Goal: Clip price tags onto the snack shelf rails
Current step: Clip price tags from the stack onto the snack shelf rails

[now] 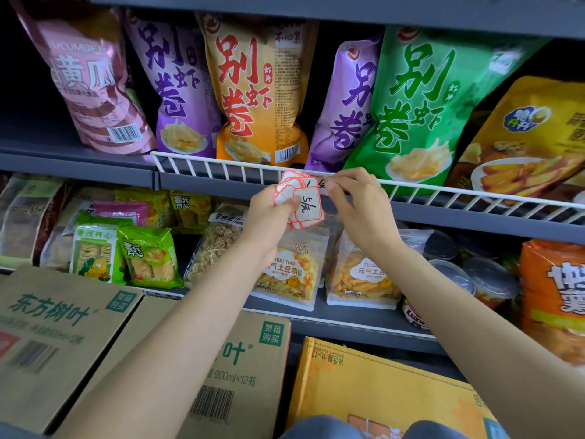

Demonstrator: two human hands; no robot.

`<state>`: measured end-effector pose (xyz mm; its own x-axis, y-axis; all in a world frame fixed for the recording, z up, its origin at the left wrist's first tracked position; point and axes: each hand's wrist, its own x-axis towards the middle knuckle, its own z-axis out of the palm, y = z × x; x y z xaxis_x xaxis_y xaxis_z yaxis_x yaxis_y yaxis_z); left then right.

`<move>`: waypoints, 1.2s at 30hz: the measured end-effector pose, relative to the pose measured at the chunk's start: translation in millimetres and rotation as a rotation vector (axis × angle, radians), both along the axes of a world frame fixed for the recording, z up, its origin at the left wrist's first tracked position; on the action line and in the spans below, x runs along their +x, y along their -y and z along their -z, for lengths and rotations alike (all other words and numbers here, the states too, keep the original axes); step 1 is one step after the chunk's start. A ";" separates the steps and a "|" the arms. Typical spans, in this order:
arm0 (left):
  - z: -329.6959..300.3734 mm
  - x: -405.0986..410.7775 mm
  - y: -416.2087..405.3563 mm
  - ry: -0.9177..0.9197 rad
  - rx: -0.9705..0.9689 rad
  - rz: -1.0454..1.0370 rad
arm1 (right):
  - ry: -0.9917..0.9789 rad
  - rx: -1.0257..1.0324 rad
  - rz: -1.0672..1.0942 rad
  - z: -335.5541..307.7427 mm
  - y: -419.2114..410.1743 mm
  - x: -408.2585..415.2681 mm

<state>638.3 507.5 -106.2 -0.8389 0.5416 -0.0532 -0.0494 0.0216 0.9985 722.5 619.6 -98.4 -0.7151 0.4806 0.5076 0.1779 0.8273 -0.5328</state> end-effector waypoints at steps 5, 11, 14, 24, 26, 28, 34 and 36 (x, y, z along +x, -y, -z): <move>-13.3 8.2 -7.9 0.055 0.018 0.005 | 0.071 -0.194 0.001 -13.4 3.7 6.5; -44.1 27.0 -6.8 0.201 0.018 0.026 | 0.111 -0.435 0.072 -42.5 11.1 18.9; -65.8 38.9 -5.4 0.218 -0.011 0.007 | 0.136 -0.473 0.122 -66.6 17.9 27.9; -164.0 99.3 -6.2 0.341 -0.112 0.093 | 0.296 -0.450 0.232 -160.7 26.6 98.1; -184.4 118.1 -14.6 0.369 -0.124 0.133 | 0.316 -0.412 0.250 -178.9 20.8 118.0; -198.2 136.6 -25.5 0.359 -0.153 0.174 | 0.333 -0.387 0.281 -196.3 12.6 140.8; -217.3 205.0 -60.3 0.263 -0.235 0.232 | 0.393 -0.358 0.329 -217.7 -21.0 214.4; -220.2 229.7 -70.9 0.248 -0.265 0.239 | 0.418 -0.330 0.350 -220.2 -33.2 240.4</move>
<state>868.0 578.3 113.9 -0.6357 0.6597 -0.4008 -0.2495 0.3158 0.9154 962.9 652.8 121.8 -0.5931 0.8051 0.0043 0.6562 0.4864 -0.5769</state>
